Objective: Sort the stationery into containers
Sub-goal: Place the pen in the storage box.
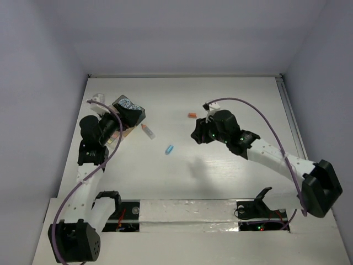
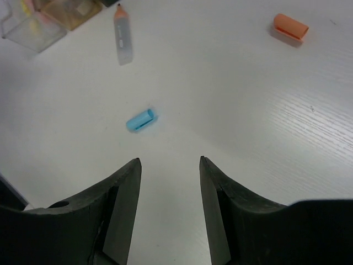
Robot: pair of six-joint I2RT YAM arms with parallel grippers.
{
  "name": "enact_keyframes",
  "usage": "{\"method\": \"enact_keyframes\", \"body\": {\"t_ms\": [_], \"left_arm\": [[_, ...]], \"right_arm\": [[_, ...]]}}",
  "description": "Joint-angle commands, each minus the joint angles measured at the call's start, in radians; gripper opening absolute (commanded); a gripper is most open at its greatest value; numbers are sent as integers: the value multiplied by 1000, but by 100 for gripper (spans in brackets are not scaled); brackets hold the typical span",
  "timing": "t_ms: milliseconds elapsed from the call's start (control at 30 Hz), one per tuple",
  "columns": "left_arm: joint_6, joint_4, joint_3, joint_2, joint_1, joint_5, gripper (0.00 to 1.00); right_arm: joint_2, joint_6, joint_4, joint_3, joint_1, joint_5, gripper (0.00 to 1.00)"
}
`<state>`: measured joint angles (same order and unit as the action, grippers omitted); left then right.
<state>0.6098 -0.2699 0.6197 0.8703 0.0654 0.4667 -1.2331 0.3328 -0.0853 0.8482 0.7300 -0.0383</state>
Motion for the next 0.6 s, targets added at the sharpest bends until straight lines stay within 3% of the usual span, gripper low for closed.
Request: {"method": "enact_keyframes", "body": {"t_ms": [0, 200, 433, 567], "left_arm": [[-154, 36, 35, -51, -84, 154, 82], [-235, 92, 60, -154, -183, 127, 81], [-346, 268, 140, -201, -343, -129, 82], [-363, 267, 155, -255, -395, -140, 83]], "right_arm": [[-83, -58, -44, 115, -27, -95, 52], [-376, -94, -16, 328, -18, -253, 61], [-767, -113, -65, 698, 0, -250, 70], [-928, -143, -99, 871, 37, -216, 71]]}}
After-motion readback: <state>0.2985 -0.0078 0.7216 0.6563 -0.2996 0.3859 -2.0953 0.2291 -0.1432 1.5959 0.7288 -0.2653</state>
